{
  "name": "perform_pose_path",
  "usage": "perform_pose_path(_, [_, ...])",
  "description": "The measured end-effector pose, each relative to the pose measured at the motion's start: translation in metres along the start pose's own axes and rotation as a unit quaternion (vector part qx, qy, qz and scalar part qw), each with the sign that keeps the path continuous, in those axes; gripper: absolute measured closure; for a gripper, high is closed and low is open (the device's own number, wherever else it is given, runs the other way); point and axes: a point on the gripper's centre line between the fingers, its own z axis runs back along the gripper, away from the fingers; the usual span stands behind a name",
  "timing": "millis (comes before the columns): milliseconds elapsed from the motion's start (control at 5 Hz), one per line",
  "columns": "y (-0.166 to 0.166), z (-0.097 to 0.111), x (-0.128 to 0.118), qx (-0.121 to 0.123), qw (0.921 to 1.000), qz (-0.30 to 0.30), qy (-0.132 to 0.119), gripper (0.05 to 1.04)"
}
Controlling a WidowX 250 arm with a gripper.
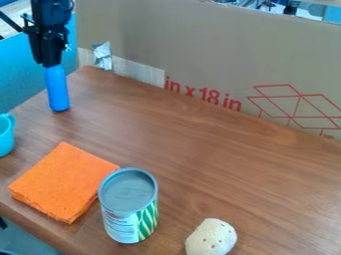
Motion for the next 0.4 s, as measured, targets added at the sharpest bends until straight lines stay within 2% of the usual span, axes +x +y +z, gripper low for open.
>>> perform_pose_path(200, [0.0005,-0.0007,0.0026,0.000,1.0000,-0.004,-0.009,0.748])
perform_pose_path(400, [-0.0024,-0.0026,0.0033,-0.018,0.9994,-0.004,-0.028,0.683])
